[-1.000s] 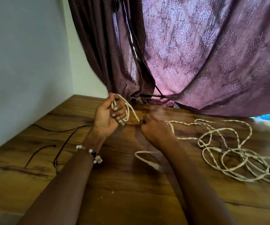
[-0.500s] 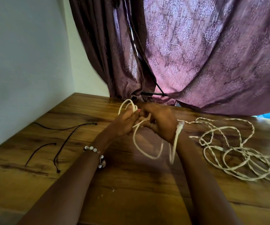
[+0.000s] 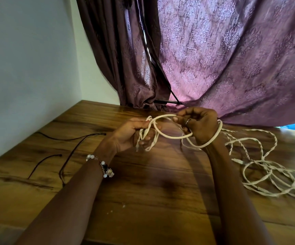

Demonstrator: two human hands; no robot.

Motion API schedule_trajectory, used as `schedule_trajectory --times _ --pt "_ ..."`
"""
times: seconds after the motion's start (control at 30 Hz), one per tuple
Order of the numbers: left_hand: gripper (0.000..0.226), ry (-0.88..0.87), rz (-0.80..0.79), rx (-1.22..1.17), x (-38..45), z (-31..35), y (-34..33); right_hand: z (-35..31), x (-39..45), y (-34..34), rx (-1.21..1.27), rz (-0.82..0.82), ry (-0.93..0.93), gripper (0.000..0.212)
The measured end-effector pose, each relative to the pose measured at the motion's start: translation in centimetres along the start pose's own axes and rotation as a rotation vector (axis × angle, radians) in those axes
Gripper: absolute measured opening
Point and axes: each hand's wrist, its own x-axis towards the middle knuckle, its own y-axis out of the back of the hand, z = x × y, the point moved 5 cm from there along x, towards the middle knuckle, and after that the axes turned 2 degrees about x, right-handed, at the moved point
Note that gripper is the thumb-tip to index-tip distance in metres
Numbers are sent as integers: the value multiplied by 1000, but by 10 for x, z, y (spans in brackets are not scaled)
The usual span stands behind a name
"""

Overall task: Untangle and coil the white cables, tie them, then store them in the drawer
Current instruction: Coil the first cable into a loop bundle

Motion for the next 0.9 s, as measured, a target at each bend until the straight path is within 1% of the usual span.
schedule_trajectory --times 0.07,0.13,0.2,0.3,0.37,0.43,0.47,0.53,0.57,0.6,0.67,0.7,0.73,0.8,0.83,0.87,0.9 --pt "37 11 16 2 0 0 -1 3 1 0 -77 10 36 13" --pt "36 27 54 -14 0 0 -1 2 0 -2 -238 2 95 13" --pt "36 48 69 0 1 -2 0 2 1 -6 -338 -16 153 14" --pt "38 118 26 31 0 -10 3 5 3 -9 -407 -40 204 15" --pt "38 154 -16 25 -1 -11 3 7 2 -9 -308 -20 170 17" --pt "34 117 13 32 0 -6 6 8 -1 -8 -88 8 64 18" --pt "31 75 68 44 1 -3 9 10 -3 -8 36 -11 -18 19" --pt "28 -16 245 98 4 4 21 13 -7 -10 260 -124 -217 25" --pt "29 -56 334 134 4 7 27 15 -9 -9 300 -181 -296 27" --pt "30 -86 407 158 3 9 31 18 -10 -7 281 -219 -354 29" --pt "32 -122 493 156 3 10 34 22 -10 -3 129 -270 -383 36" --pt "33 -130 509 137 3 10 35 23 -9 -3 2 -291 -347 35" --pt "34 -129 510 111 4 9 35 24 -6 -1 -187 -300 -274 32" --pt "36 -108 464 24 5 8 33 25 2 2 -728 -283 -39 24" --pt "37 -89 429 -40 6 7 31 23 5 2 -976 -231 80 20" --pt "38 -62 394 -114 6 6 28 20 7 3 -1153 -134 210 21" --pt "41 -33 362 -189 4 5 26 18 7 5 -1231 -40 332 25"
